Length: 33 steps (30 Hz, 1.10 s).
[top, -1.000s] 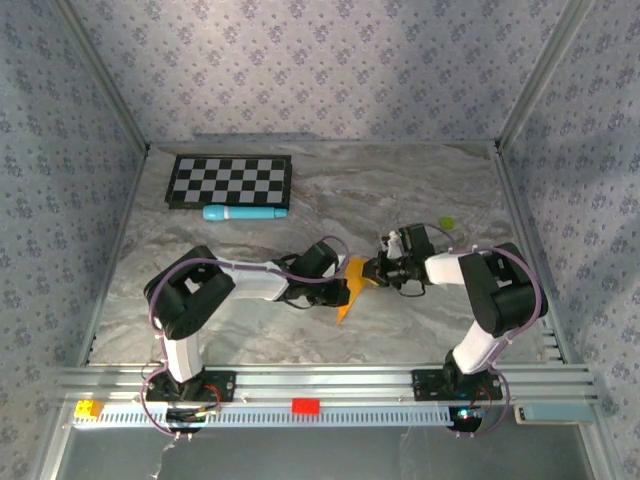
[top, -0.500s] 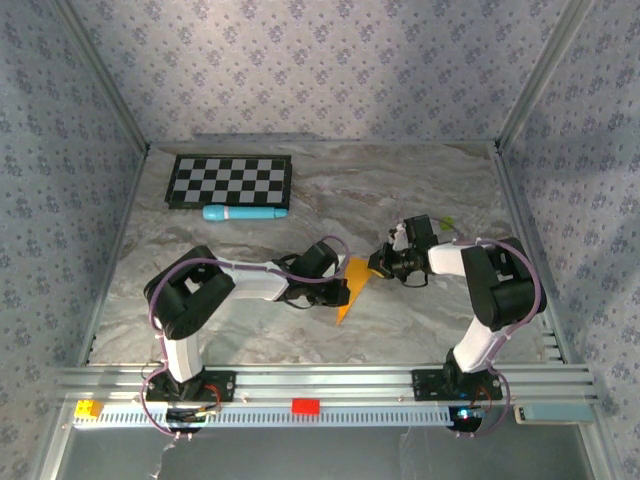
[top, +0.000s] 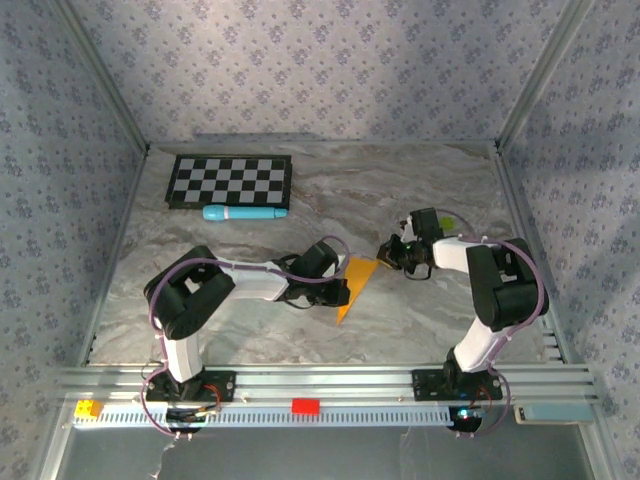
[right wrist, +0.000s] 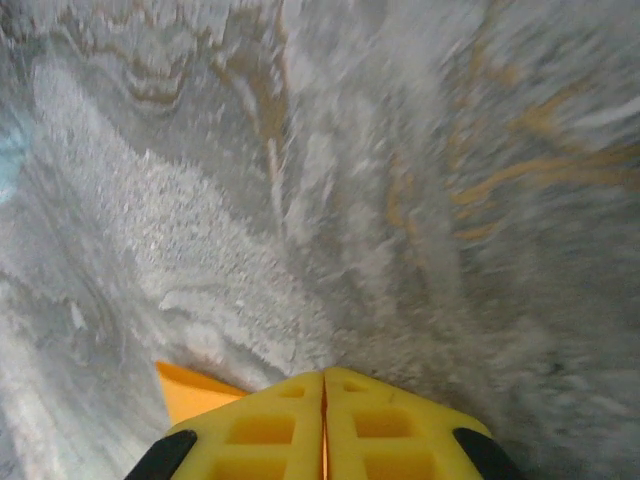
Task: Fold a paper plane with a square sheet of paper (pick it up from the middle)
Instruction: Fold the wing for the fifth time at the center of the table.
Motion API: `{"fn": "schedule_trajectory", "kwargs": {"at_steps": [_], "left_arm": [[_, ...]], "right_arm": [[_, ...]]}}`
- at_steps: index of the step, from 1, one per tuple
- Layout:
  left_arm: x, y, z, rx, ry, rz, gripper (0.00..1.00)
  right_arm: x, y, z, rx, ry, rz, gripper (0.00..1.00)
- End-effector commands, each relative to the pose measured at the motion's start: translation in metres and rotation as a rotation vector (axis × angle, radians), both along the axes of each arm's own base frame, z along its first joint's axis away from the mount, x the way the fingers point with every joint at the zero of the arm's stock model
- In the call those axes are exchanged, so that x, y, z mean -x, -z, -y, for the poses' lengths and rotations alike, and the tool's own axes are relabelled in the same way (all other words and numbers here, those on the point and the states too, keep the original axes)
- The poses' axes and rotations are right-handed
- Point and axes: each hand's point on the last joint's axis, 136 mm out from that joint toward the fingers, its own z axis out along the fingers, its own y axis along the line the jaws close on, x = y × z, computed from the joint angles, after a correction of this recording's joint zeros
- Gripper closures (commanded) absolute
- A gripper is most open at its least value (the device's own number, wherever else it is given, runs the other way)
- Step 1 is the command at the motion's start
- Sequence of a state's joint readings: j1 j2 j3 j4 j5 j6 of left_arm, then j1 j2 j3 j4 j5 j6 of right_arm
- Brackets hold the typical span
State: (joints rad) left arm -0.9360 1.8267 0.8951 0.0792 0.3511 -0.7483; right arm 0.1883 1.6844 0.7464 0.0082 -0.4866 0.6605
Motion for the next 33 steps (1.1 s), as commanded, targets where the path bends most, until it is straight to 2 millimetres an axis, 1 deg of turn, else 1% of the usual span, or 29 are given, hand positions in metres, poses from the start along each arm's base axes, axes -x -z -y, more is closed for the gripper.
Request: {"fn": "schedule_trajectory", "kwargs": {"at_steps": [1, 4, 6, 7, 9, 11, 14, 18, 20, 24, 27, 33], "left_arm": [[0.039, 0.059, -0.056, -0.267, 0.014, -0.15, 1.0], [0.039, 0.059, -0.057, -0.268, 0.013, -0.151, 1.0], [0.039, 0.059, -0.056, -0.267, 0.011, -0.151, 1.0], [0.038, 0.058, -0.056, -0.265, 0.011, -0.149, 1.0], [0.038, 0.057, -0.055, -0.263, 0.009, -0.148, 1.0], [0.037, 0.056, -0.055, -0.264, 0.011, -0.145, 1.0], [0.036, 0.054, -0.053, -0.262, 0.009, -0.141, 1.0], [0.034, 0.052, -0.051, -0.26, 0.016, -0.136, 1.0], [0.034, 0.05, -0.05, -0.258, 0.016, -0.136, 1.0], [0.032, 0.043, -0.047, -0.24, 0.013, -0.127, 1.0], [0.026, 0.028, -0.043, -0.219, 0.002, -0.102, 1.0], [0.004, -0.022, -0.02, -0.109, -0.024, -0.024, 0.99]], "right_arm": [[-0.011, -0.018, 0.019, 0.049, 0.055, 0.096, 0.9], [-0.008, -0.04, 0.013, 0.009, 0.036, 0.165, 0.88], [-0.002, -0.048, 0.004, -0.031, 0.006, 0.185, 0.88], [0.002, -0.051, -0.003, -0.056, -0.023, 0.194, 0.87], [0.013, -0.052, -0.02, -0.094, -0.084, 0.19, 0.87], [0.026, -0.048, -0.038, -0.109, -0.154, 0.172, 0.88], [0.04, -0.036, -0.053, -0.109, -0.209, 0.131, 0.9], [0.048, -0.011, -0.051, -0.063, -0.2, 0.075, 0.92], [0.049, 0.002, -0.046, -0.046, -0.187, 0.047, 0.93], [0.052, 0.021, -0.037, -0.007, -0.159, -0.007, 0.97], [0.056, 0.029, -0.032, 0.022, -0.15, -0.037, 0.99], [0.06, 0.028, -0.028, 0.043, -0.141, -0.044, 0.99]]}}
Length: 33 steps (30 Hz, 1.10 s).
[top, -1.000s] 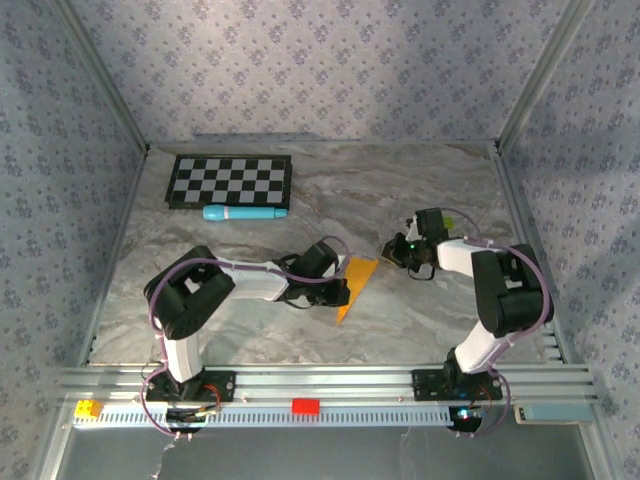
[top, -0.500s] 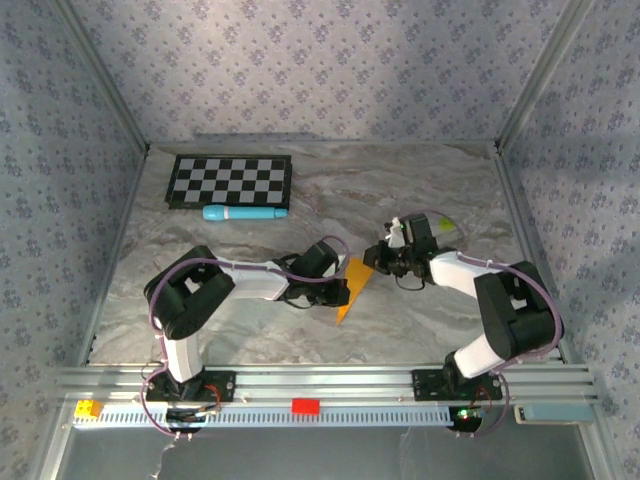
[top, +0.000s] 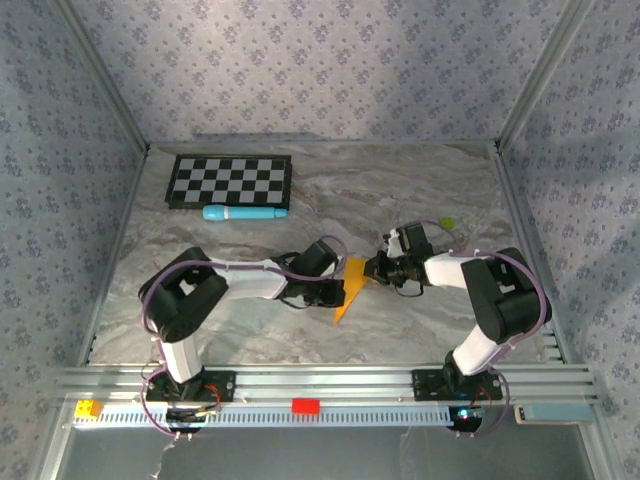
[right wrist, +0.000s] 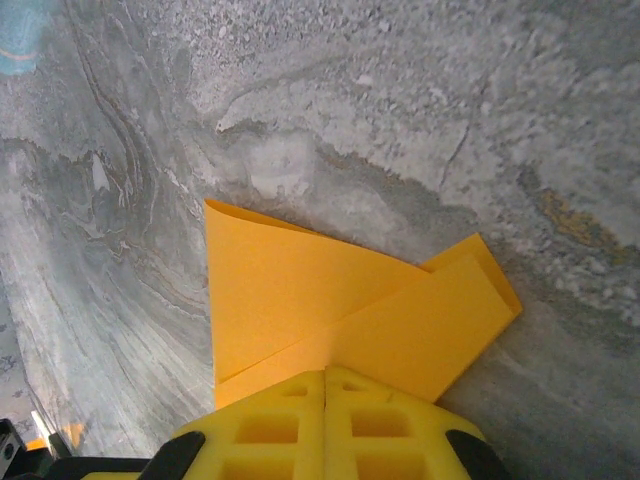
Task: Fold a paper plane with a square sheet of paper (pick it up from the middle)
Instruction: Fold the wing for the fifth time at the center of the table.
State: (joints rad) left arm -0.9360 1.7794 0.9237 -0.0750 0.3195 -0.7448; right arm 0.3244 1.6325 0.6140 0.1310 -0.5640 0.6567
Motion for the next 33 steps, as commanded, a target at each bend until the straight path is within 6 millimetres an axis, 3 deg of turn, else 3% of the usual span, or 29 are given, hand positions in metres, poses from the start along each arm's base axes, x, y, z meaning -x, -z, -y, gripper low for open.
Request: {"fn": "schedule_trajectory", "kwargs": {"at_steps": [1, 8, 17, 20, 26, 33], "left_arm": [[-0.004, -0.022, -0.002, -0.017, -0.01, 0.008, 0.99], [-0.017, -0.047, 0.03, 0.115, 0.018, 0.006, 0.96], [-0.023, -0.027, 0.061, 0.156, 0.04, -0.061, 0.93], [-0.021, -0.014, 0.056, 0.115, 0.03, -0.074, 0.93], [-0.003, 0.021, 0.024, 0.004, -0.002, -0.112, 0.93], [0.016, 0.033, 0.002, -0.043, 0.0, -0.128, 0.92]], "right_arm": [[0.012, 0.025, 0.021, 0.124, 0.041, -0.062, 0.99], [0.014, 0.029, 0.023, 0.138, 0.048, -0.072, 0.99], [0.018, 0.033, 0.022, 0.14, 0.045, -0.086, 0.99], [0.019, 0.035, 0.022, 0.143, 0.045, -0.093, 0.99], [0.021, 0.041, 0.022, 0.149, 0.042, -0.107, 1.0], [0.02, 0.042, 0.023, 0.154, 0.041, -0.111, 1.0]]}}
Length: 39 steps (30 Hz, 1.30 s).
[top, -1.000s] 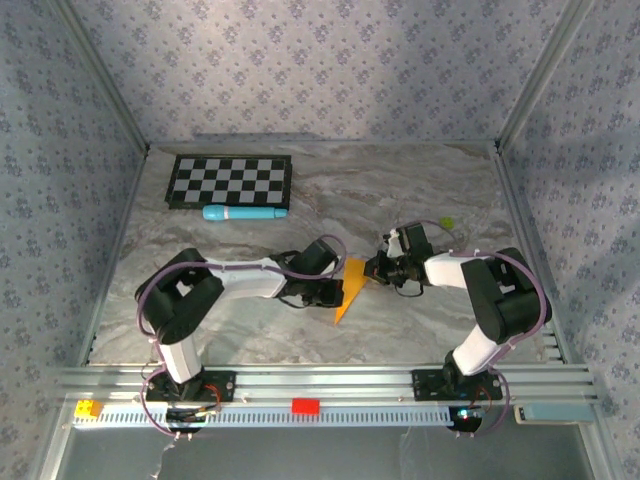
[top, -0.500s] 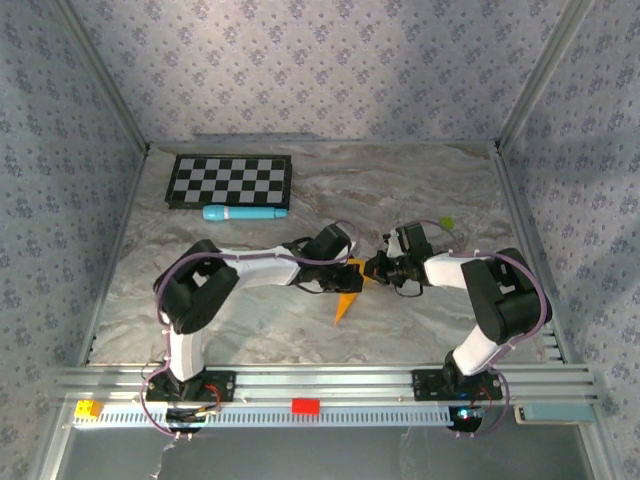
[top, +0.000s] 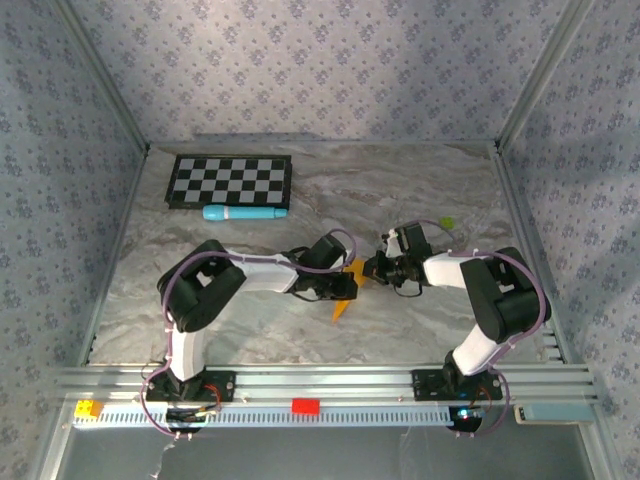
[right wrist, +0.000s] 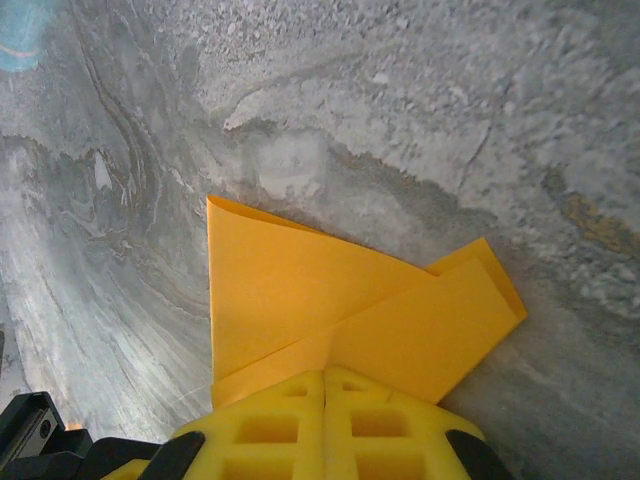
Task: Fold a paper plane with a square sheet of paper (pick it up from the middle)
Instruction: Fold the wing for the fifth time at the center of the table.
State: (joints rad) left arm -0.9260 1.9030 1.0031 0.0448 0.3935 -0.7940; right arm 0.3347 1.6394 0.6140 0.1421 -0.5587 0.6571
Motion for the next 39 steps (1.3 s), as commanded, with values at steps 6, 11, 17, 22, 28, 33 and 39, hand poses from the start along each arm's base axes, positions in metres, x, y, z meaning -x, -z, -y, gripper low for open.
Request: {"fn": "schedule_trajectory", "kwargs": {"at_steps": [6, 11, 17, 22, 28, 33, 39], "left_arm": [[0.039, 0.022, -0.039, -0.171, 0.053, -0.069, 0.89], [0.048, 0.018, -0.047, -0.216, 0.103, -0.05, 0.89], [0.058, 0.024, -0.063, -0.294, 0.12, -0.04, 0.9], [0.066, 0.024, -0.071, -0.322, 0.133, -0.034, 0.91], [0.072, 0.021, -0.08, -0.332, 0.125, -0.025, 0.91], [0.076, 0.015, -0.086, -0.315, 0.113, -0.019, 0.91], [0.061, -0.007, -0.085, -0.215, 0.019, 0.084, 0.91]], "right_arm": [[0.02, 0.04, 0.026, 0.155, 0.049, -0.112, 1.0], [0.021, 0.041, 0.027, 0.162, 0.048, -0.12, 1.0], [0.021, 0.04, 0.027, 0.161, 0.047, -0.119, 1.0], [0.021, 0.039, 0.028, 0.164, 0.047, -0.118, 1.0], [0.022, 0.038, 0.027, 0.161, 0.046, -0.119, 1.0], [0.021, 0.036, 0.027, 0.158, 0.046, -0.114, 1.0], [0.019, 0.029, 0.021, 0.122, 0.03, -0.099, 1.0]]}}
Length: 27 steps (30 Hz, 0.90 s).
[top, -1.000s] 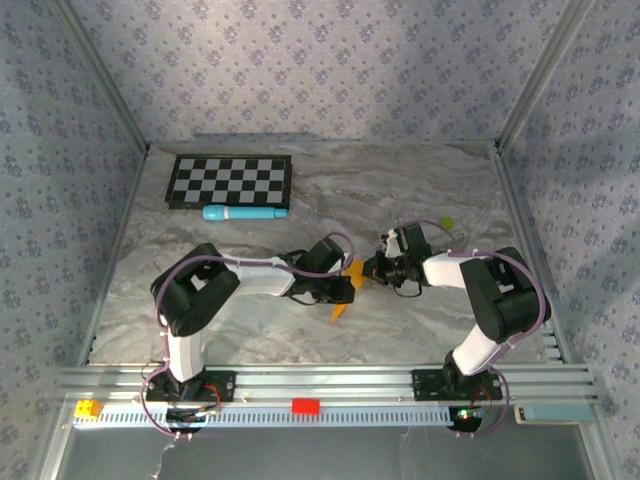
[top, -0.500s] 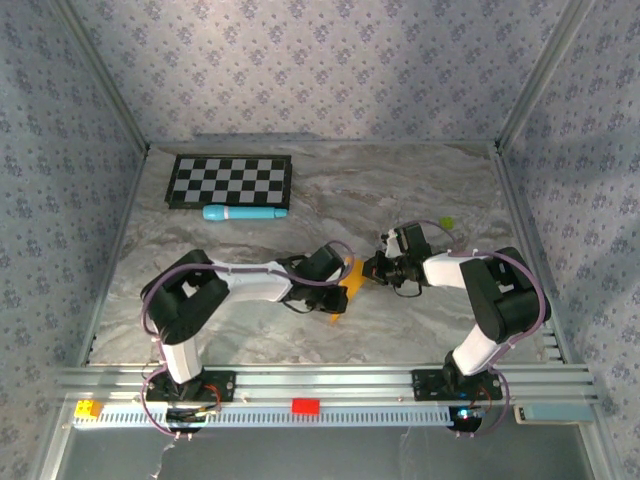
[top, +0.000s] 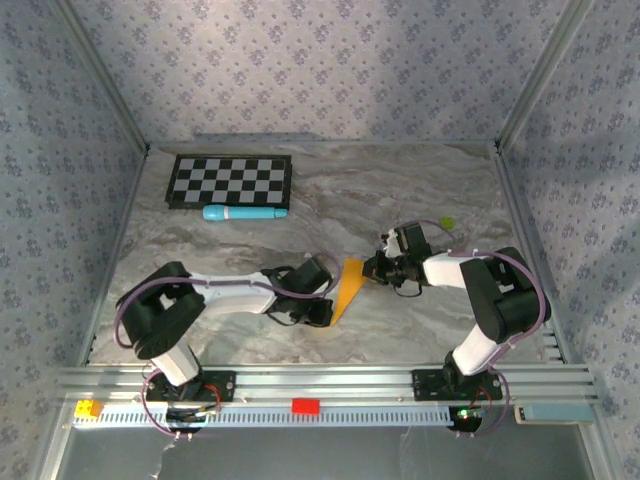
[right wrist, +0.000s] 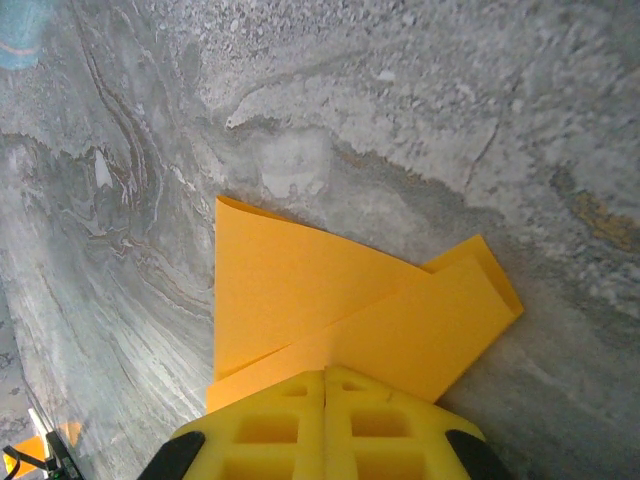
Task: Fold a paper plane with a square sheet of paper (pick it up from the middle)
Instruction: Fold the wing for the fifth time at the center of the table.
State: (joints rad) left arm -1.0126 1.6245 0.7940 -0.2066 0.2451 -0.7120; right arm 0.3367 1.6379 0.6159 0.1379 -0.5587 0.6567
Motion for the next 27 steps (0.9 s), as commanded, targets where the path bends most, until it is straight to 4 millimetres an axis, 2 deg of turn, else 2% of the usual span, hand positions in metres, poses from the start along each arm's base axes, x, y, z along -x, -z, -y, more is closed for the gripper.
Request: {"fn": "schedule_trajectory", "kwargs": {"at_steps": [1, 8, 16, 19, 27], "left_arm": [[-0.007, -0.011, -0.008, 0.039, -0.074, 0.051, 0.91], [-0.037, -0.032, -0.005, 0.139, -0.194, 0.094, 0.9], [-0.064, -0.035, -0.004, 0.192, -0.297, 0.037, 0.9], [-0.063, -0.033, 0.004, 0.22, -0.281, -0.003, 0.9], [-0.067, -0.031, 0.024, 0.281, -0.263, -0.04, 0.81]], "right_arm": [[0.018, 0.03, 0.02, 0.115, 0.029, -0.1, 1.0], [0.008, 0.001, 0.001, 0.028, -0.072, 0.0, 0.97], [0.0, -0.041, -0.014, -0.049, -0.162, 0.126, 0.87], [0.01, -0.054, -0.014, -0.041, -0.208, 0.152, 0.83], [0.038, -0.057, 0.009, 0.012, -0.141, 0.168, 0.8]]}}
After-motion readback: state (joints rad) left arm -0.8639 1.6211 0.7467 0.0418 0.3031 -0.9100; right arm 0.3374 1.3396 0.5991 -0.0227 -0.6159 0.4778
